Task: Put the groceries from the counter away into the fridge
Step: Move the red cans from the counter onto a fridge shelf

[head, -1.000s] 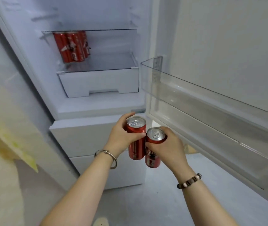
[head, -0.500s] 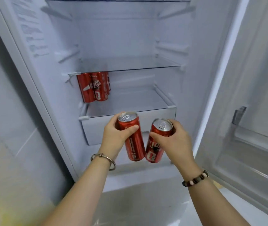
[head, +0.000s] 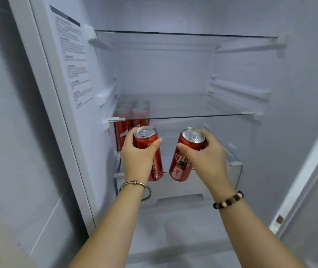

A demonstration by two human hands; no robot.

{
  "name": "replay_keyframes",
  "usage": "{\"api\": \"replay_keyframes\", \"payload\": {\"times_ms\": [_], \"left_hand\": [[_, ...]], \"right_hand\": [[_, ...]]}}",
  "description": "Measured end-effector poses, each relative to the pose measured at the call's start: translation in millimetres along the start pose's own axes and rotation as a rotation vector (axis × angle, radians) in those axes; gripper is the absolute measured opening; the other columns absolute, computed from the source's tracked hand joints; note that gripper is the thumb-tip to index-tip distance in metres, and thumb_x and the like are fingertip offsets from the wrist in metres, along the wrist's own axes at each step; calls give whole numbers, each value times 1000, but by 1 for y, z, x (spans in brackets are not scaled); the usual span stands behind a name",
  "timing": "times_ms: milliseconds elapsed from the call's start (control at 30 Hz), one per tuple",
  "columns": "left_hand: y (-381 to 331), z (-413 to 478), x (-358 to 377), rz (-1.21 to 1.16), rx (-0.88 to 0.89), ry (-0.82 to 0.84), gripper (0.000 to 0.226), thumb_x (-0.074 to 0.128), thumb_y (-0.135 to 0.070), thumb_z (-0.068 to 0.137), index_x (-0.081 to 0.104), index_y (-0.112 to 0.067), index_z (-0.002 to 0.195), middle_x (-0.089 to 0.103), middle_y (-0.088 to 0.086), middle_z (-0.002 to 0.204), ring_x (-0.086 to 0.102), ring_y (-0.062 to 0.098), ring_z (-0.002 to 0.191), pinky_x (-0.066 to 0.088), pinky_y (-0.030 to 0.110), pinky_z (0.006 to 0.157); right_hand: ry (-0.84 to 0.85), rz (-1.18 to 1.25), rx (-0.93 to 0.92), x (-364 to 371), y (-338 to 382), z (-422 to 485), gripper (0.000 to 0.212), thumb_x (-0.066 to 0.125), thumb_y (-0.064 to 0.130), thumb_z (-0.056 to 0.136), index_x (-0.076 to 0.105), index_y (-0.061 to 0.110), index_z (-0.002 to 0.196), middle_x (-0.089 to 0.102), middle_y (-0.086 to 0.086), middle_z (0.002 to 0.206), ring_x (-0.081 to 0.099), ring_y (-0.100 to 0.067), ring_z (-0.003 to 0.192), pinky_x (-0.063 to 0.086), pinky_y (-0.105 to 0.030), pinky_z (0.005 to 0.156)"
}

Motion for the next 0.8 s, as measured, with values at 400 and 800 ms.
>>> {"api": "replay_keyframes", "payload": {"times_ms": [400, 800], "left_hand": [[16, 45, 2, 200, -21, -165, 63, 82, -36, 65, 55, -28, 121, 65, -8, 110, 62, 12, 96, 48, 23, 80], [54, 48, 6, 348, -2, -107, 74, 80, -26, 70, 43, -28, 134, 63, -3, 119, 61, 17, 107, 51, 39, 92]], "right_hand": [[71, -75, -9, 52, -21, 62, 56, 80, 41, 65, 59, 25, 114, 67, 13, 97, 64, -6, 88, 55, -33, 81], [294, -61, 27, 74, -50, 62, 43, 75, 28, 78, 56, 20, 116, 58, 14, 93, 57, -5, 89, 45, -21, 77]]}}
Point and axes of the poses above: each hand's wrist, its own z-axis towards the middle knuckle, its own x-axis out of the palm, y = z × x, the point moved 4 cm from there along z, towards the middle knuckle
